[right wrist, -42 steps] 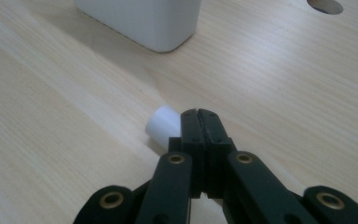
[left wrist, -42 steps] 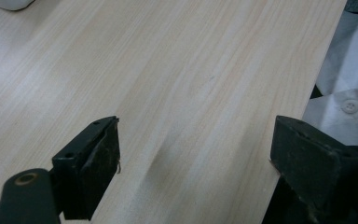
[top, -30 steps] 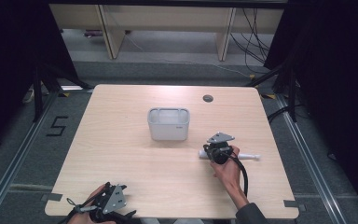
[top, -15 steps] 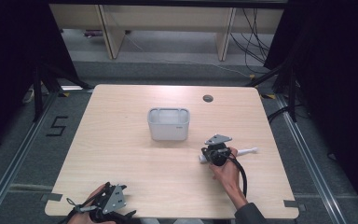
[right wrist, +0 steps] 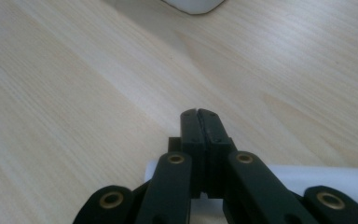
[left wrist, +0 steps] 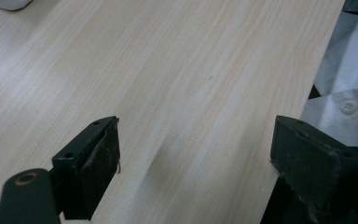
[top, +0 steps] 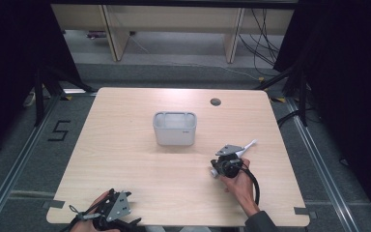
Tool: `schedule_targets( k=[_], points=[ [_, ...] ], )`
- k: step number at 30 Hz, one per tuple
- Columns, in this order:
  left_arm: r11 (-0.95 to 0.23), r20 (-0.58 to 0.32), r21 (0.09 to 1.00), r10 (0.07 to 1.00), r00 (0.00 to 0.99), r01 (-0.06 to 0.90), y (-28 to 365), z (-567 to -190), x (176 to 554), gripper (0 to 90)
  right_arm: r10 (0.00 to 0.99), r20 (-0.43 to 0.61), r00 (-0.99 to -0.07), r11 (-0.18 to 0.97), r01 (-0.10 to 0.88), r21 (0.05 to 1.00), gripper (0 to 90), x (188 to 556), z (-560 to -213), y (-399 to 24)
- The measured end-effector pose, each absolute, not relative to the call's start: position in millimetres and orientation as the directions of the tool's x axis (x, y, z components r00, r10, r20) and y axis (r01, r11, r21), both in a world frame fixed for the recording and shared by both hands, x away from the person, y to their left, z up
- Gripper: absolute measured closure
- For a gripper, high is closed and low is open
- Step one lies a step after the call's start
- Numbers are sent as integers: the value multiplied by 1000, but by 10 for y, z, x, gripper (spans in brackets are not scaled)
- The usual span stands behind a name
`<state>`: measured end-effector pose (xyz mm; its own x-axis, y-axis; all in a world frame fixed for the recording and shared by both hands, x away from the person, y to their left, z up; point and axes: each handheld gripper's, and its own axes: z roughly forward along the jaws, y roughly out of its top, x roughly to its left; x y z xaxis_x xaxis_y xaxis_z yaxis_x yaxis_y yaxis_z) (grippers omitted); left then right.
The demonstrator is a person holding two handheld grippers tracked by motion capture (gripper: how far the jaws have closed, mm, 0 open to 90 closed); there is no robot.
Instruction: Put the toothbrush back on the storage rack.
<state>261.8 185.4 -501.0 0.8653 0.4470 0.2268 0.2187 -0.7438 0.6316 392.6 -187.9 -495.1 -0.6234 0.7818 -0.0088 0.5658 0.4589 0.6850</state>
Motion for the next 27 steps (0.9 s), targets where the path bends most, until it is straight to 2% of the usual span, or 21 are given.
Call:
schedule_targets(
  k=[1, 8, 13, 16, 18, 21, 23, 25, 26, 27],
  points=[
    [-744, 229, 631, 448, 864, 218, 1854, -5009, 2617, 155, 767, -29, -641, 487, 551, 678, 898, 3924, -4941, -1907],
    [-745, 241, 631, 454, 858, 217, 1850, -5010, 2609, 155, 753, -29, -658, 496, 538, 681, 898, 3836, -4953, -1922],
    [-744, 229, 631, 447, 865, 217, 1852, -5009, 2616, 155, 759, 20, -650, 480, 580, 658, 897, 3736, -4932, -1957],
    [-746, 229, 630, 447, 865, 218, 1852, -5009, 2618, 155, 747, -4, -665, 503, 560, 659, 897, 3722, -4936, -2000],
    [-744, 240, 632, 454, 858, 217, 1849, -5008, 2610, 155, 774, 33, -633, 460, 597, 658, 897, 3662, -4932, -1998],
    [-746, 229, 630, 446, 865, 218, 1851, -5009, 2618, 155, 745, -2, -667, 503, 559, 659, 897, 3655, -4934, -2064],
    [-745, 231, 631, 447, 864, 217, 1849, -5008, 2616, 155, 762, 20, -647, 477, 582, 658, 897, 3616, -4933, -2071],
    [-745, 230, 631, 447, 865, 217, 1850, -5008, 2617, 155, 755, 2, -656, 482, 557, 676, 897, 3612, -4948, -2091],
    [-745, 230, 631, 447, 865, 217, 1850, -5008, 2617, 155, 770, 21, -637, 464, 583, 667, 897, 3585, -4942, -2086],
    [-744, 231, 631, 448, 864, 218, 1851, -5009, 2619, 155, 758, 11, -652, 487, 576, 657, 897, 3591, -4926, -2124]
  ],
)
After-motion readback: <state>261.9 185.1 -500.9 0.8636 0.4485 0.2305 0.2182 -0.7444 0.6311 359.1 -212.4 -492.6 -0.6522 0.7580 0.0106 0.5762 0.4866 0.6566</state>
